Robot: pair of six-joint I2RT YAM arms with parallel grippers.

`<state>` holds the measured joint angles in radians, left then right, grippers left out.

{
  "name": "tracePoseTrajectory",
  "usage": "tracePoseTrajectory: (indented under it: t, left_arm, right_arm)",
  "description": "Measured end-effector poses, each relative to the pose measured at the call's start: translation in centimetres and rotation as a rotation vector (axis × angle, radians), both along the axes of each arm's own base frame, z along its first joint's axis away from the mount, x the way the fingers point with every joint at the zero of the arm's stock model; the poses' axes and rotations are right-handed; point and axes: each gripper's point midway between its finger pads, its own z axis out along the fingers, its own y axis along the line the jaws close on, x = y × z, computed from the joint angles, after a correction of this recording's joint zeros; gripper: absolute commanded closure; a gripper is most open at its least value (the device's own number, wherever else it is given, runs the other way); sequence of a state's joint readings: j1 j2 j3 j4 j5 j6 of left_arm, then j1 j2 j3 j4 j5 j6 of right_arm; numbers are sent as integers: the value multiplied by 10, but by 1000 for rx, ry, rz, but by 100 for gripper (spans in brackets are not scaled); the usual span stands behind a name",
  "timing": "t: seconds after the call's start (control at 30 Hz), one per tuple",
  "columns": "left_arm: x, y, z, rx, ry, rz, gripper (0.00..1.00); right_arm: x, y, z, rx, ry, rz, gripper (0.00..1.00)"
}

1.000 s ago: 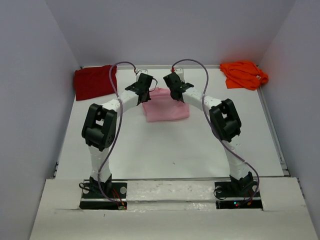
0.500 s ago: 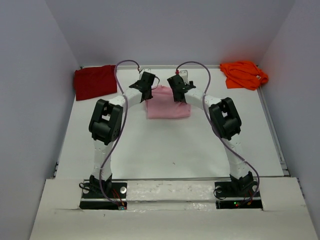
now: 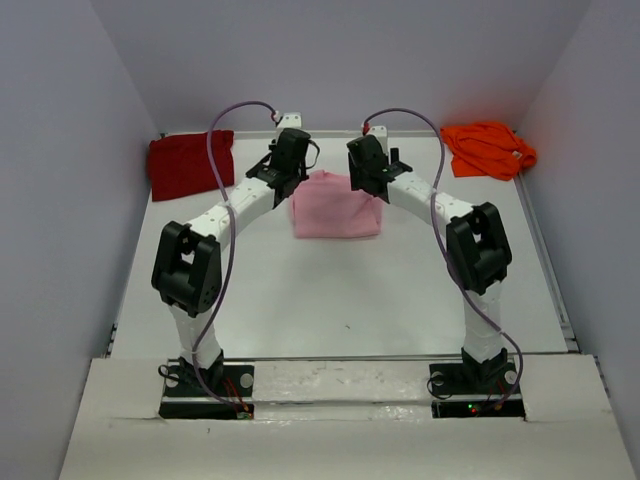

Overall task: Fold and stack the t-shirts
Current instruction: Fold the tshirt

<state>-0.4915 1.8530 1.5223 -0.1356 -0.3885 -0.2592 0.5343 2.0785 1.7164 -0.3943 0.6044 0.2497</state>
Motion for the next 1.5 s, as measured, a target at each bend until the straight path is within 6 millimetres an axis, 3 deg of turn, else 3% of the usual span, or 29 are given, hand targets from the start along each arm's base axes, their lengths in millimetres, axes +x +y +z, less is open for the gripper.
tracePoseTrajectory:
  t: [0.1,0.2,0.43,0.57,0.7,0.93,1.17,1.27,1.5]
  left_arm:
    - [-6,-12,6,-21,-14,-31,62]
    - [-10,-23,-5,-32,11,-60,62]
    - [-13,-40,-70,-42,137,-104,62]
    - [-16,-42,-113,-18,223,-116,62]
    - [-19,-43,-141,6,284,-120,62]
    - [-15,-48,-140,7,299,-129,63]
    - [-25,-47,-146,20,338,-138,63]
    - [-38,-49,-147,23,352,-153,63]
    - [-93,-55,-144,42,423,-217,63]
  right_arm:
    - [-4,3,1,16,5,18,20]
    - [-9,9,-7,29,27,43,20]
    - [-19,32,-20,54,66,110,20]
    - [-22,45,-41,68,115,152,20]
    - [-26,51,-67,75,170,171,20]
    - [-35,62,-82,126,230,205,21]
    - [-55,65,-95,192,278,205,22]
    - [-76,57,-95,214,301,200,22]
    - [-138,47,-98,239,367,210,23]
